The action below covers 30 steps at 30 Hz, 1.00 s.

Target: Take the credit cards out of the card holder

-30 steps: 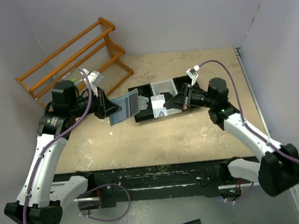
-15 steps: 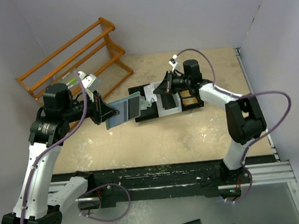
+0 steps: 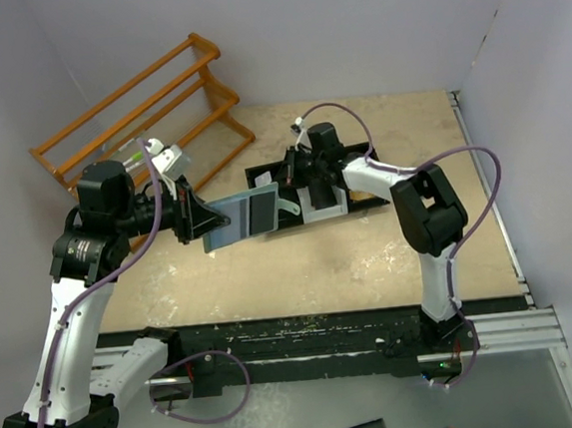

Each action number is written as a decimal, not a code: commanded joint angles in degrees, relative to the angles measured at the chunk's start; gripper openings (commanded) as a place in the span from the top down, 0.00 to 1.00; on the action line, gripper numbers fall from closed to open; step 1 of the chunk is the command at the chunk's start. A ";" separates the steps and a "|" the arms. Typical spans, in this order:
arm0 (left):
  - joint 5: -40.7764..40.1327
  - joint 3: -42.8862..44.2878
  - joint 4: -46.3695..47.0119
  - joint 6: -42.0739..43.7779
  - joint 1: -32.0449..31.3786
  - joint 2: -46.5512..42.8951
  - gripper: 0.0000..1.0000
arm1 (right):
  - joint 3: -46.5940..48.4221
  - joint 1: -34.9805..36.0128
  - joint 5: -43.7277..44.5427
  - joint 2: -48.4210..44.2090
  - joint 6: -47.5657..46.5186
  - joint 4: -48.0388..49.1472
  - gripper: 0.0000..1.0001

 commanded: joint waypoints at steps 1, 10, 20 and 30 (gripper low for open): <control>2.46 2.39 1.65 0.22 0.46 -0.91 1.00 | 5.22 2.26 7.34 1.12 -1.70 -4.09 1.00; 3.20 2.35 2.34 -0.26 0.42 -0.94 1.00 | 7.06 3.34 12.31 2.14 -3.09 -7.01 0.92; 5.71 2.15 5.79 -3.96 0.40 -1.46 1.00 | 10.55 3.58 16.06 -2.87 -7.56 -14.05 0.54; 5.98 -2.11 20.99 -16.66 0.42 -3.62 1.00 | -7.67 3.49 5.80 -29.79 -6.11 -6.28 0.20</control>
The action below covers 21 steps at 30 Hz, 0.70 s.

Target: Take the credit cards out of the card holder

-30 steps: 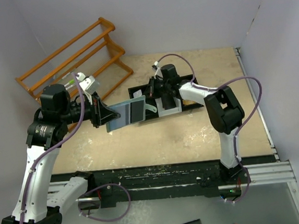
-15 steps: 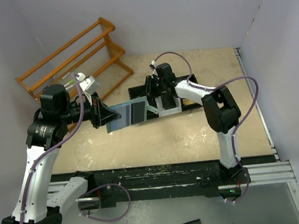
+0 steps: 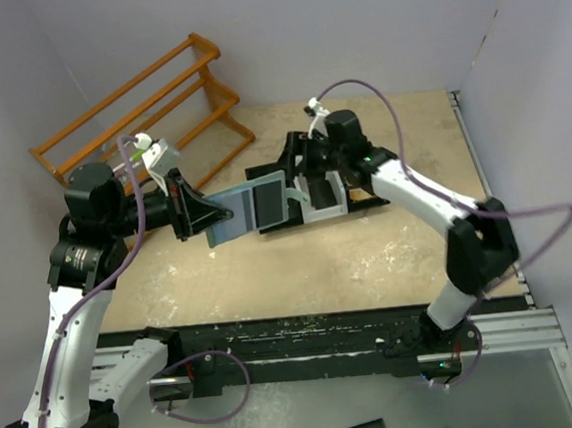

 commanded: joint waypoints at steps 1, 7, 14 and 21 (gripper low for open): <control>1.46 -2.27 14.92 -10.06 0.37 -2.30 1.00 | -11.23 0.19 -6.43 -18.28 0.89 9.06 0.17; -0.27 -3.95 26.33 -20.48 0.43 -1.96 1.00 | -34.77 -0.11 -12.78 -39.92 13.10 35.96 0.04; 0.61 -3.83 31.83 -27.27 0.43 -0.13 1.00 | -47.62 0.32 -14.86 -43.82 29.96 70.58 0.00; 2.04 -5.38 34.41 -29.86 0.47 -0.65 1.00 | -43.13 4.03 -9.80 -39.18 32.97 79.99 0.00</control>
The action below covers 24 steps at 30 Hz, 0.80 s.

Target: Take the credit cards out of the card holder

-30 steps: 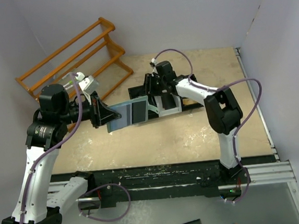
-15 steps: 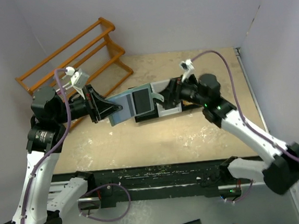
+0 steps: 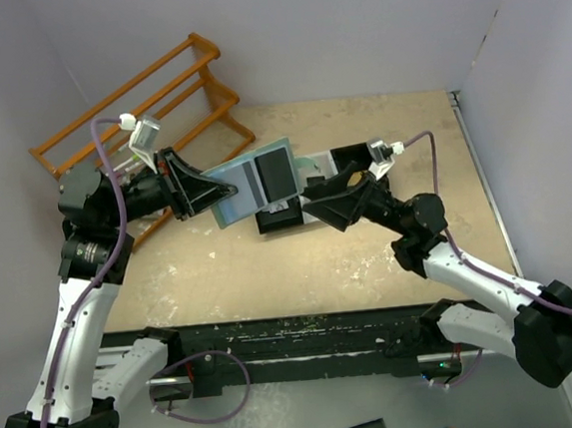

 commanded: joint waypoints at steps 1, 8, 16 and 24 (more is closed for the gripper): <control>1.06 -1.14 5.69 -3.34 0.21 -1.00 1.00 | 6.13 3.89 3.27 2.32 3.35 14.11 0.00; 1.99 -3.06 7.21 -4.60 0.29 -1.48 1.00 | 11.91 8.32 6.75 8.71 3.95 15.18 0.33; 3.62 -3.22 -6.84 14.13 0.29 -1.74 0.42 | 14.44 8.02 2.44 5.15 -1.44 -3.83 1.00; -3.79 4.37 -34.96 49.21 0.28 3.70 0.14 | 34.78 7.98 -9.05 8.48 -37.20 -60.63 1.00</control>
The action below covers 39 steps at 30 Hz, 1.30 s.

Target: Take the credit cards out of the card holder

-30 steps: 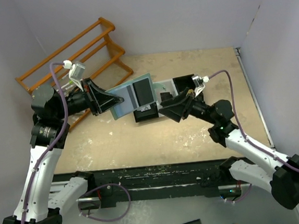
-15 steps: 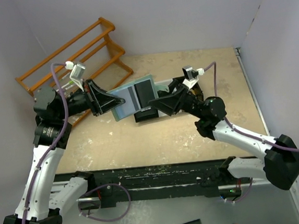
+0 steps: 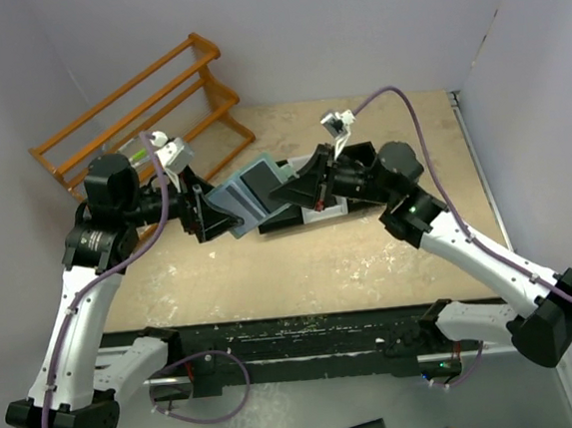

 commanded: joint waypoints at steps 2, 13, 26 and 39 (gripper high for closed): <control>-3.79 4.99 -15.17 22.32 0.27 2.75 0.14 | 14.17 0.00 -9.91 5.82 -28.53 -39.73 1.00; 5.91 1.18 -15.10 23.32 0.16 5.87 0.22 | 27.08 1.34 -11.45 12.03 -39.84 -57.03 1.00; 12.35 -1.65 -10.35 16.87 0.16 7.94 0.34 | 34.59 6.48 -11.30 19.08 -42.49 -61.81 1.00; 18.95 -2.86 -7.86 10.15 0.16 8.69 1.00 | 33.75 7.42 -14.02 18.62 -33.96 -50.85 0.73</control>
